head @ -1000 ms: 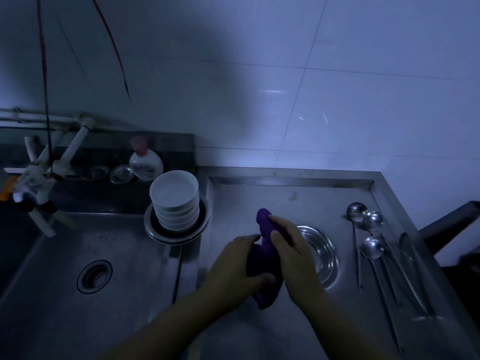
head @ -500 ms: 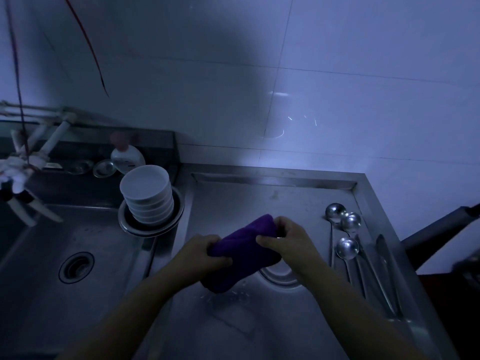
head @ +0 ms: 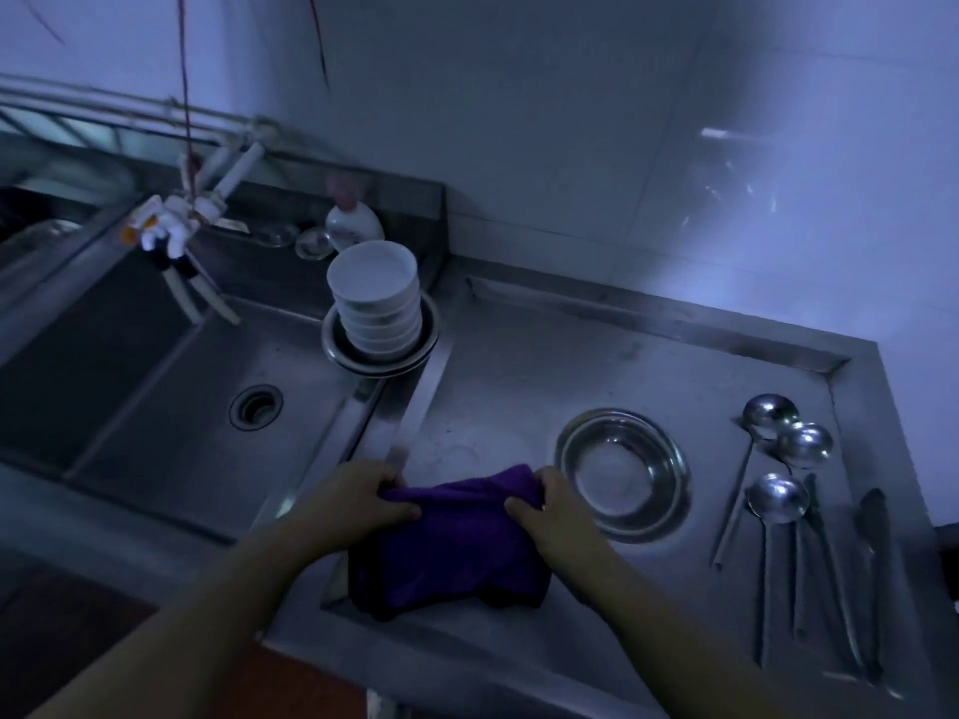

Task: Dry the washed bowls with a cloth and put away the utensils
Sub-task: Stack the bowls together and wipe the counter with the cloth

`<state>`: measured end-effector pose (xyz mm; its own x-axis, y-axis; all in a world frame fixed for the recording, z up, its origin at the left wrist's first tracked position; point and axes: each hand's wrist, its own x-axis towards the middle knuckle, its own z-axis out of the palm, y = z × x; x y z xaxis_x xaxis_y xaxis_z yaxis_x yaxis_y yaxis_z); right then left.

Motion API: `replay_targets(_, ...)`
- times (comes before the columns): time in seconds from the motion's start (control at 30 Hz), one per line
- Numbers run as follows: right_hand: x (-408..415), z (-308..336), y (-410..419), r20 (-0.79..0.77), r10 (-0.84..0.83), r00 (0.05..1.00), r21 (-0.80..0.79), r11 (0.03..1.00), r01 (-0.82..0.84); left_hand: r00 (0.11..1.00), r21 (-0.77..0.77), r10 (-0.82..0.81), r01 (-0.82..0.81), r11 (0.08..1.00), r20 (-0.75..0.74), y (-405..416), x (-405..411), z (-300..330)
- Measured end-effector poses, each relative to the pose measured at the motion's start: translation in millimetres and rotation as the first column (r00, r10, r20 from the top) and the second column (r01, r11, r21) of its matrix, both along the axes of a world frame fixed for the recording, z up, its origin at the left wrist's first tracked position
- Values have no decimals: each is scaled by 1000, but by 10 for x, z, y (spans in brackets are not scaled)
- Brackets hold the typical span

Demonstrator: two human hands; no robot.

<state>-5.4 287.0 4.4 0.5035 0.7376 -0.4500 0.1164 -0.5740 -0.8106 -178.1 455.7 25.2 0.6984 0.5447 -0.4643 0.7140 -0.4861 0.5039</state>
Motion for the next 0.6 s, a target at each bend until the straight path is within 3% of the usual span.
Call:
replay_targets(0.1, -323, -284, -48, -137, 65, 988, -107, 991, -80, 996, -74, 7, -14, 997, -94, 19, -353, -166)
replay_targets(0.2, -596, -458, -42, -175, 16, 984, -164, 985, -45, 991, -56, 42, -49, 997, -124, 113, -534, -276)
replay_targets(0.23, -663, -514, -26, -106, 22, 994, -190, 981, -42, 991, -12, 42, -44, 999, -129, 160, -568, -315)
replay_targets(0.3, -769, -634, 8, 199, 179, 963, -222, 966, -134, 992, 128, 62, -48, 991, -108, 252, -615, -376)
replay_targets(0.37, -884, -656, 85, 442, 365, 820, -133, 930, -342, 984, 209, 176, -175, 962, 13, 323, -666, -405)
replay_targets(0.43, -987, -763, 170, 617, 514, 595, -45, 779, -626, 934, 199, 314, -345, 917, 169, 335, -766, -442)
replay_targets(0.53, -1131, -990, 359, 672, 692, 264, -154, 479, -864, 888, 215, 325, -404, 889, 324, 292, -979, -560)
replay_targets(0.6, -1213, -1196, 597, 699, 705, 118, -255, 399, -881, 874, 198, 323, -411, 890, 364, 267, -1105, -655)
